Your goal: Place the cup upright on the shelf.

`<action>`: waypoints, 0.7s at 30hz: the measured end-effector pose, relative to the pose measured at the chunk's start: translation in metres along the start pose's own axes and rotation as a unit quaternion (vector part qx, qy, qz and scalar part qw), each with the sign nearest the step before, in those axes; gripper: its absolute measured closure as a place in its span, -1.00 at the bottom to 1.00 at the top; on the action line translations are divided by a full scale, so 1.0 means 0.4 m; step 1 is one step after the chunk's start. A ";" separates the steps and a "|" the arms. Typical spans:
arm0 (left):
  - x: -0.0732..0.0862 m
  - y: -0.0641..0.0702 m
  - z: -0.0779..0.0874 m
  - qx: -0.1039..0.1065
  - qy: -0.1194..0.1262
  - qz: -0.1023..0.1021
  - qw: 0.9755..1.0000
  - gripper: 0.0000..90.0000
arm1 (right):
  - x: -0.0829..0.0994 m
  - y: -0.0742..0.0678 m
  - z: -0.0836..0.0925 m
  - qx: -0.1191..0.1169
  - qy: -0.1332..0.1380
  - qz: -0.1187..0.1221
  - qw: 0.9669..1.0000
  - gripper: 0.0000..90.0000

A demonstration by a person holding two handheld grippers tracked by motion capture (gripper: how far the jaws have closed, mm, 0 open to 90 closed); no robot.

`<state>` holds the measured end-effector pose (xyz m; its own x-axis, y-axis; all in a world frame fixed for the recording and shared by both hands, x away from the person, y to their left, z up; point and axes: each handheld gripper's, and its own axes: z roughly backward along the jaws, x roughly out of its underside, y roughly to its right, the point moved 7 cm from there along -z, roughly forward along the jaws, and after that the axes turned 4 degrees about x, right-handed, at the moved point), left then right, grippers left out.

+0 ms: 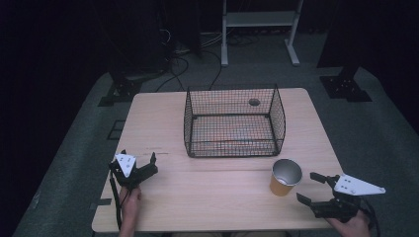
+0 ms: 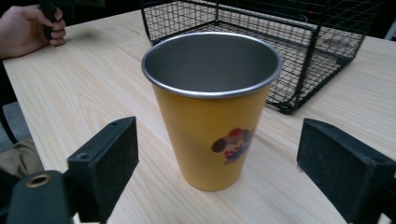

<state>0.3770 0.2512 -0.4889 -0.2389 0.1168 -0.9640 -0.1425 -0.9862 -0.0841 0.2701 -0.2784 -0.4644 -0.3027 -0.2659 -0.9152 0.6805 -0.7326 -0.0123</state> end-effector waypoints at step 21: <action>0.001 0.004 0.000 -0.002 -0.002 -0.007 1.000 -1.00 | -0.014 -0.014 -0.099 -0.009 -0.027 0.014 0.999 -0.91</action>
<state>0.3767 0.2497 -0.4892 -0.2410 0.1316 -0.9616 -0.1428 -0.9848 -0.0990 0.2942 -0.2482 -0.4751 -0.3193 -0.3193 -0.8923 0.7012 -0.7129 0.0041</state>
